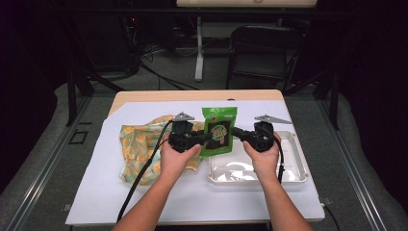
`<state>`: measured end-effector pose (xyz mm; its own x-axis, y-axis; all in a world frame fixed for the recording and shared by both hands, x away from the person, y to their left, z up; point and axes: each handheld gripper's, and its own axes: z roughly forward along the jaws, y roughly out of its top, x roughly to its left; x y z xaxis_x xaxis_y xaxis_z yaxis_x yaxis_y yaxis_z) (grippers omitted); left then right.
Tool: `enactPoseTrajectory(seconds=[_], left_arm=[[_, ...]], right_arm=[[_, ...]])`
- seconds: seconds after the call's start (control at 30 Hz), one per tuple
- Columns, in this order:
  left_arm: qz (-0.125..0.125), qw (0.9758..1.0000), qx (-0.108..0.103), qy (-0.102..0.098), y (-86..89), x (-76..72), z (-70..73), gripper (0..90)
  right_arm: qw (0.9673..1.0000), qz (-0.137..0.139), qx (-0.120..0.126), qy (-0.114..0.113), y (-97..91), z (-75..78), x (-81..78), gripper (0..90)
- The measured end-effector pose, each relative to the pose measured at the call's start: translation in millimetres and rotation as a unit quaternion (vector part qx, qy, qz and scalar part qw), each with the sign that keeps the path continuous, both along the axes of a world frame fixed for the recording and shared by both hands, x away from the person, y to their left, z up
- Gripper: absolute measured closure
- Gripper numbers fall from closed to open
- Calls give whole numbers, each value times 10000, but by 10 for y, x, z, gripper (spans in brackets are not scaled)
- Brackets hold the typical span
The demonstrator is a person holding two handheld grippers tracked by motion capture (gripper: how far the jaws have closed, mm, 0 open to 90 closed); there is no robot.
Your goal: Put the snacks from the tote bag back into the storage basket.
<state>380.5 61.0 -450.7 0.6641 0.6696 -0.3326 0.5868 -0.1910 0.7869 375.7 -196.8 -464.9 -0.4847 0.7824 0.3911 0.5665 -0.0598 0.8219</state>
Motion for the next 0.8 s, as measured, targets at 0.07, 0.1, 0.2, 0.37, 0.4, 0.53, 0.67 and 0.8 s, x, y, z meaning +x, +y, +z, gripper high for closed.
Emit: enactPoseTrajectory(seconds=[0.07,0.1,0.2,0.37,0.4,0.53,0.67,0.8], left_arm=[[-38,10000,2,10,-17,17,-19,698],[-55,10000,2,11,-27,22,-28,698],[-92,10000,-3,7,-64,33,-55,698],[-158,9998,12,72,-129,58,-98,698],[-161,9999,4,59,-144,65,-110,698],[-270,9996,22,61,-202,97,-155,701],[-340,9994,14,91,-255,117,-197,702],[-353,9993,39,79,-307,140,-251,702]], right_arm=[[10000,-40,-49,-13,-10,-7,-5,894],[9999,-57,-81,-25,-18,-11,-8,894],[9999,-126,-94,-14,-44,-27,-16,894],[9996,-212,-180,25,-99,-57,-32,894],[9995,-240,-189,27,-108,-65,-34,894],[9992,-314,-242,73,-156,-98,-48,893],[9988,-428,-235,99,-198,-134,-53,893],[9983,-464,-304,167,-243,-173,-55,893]])
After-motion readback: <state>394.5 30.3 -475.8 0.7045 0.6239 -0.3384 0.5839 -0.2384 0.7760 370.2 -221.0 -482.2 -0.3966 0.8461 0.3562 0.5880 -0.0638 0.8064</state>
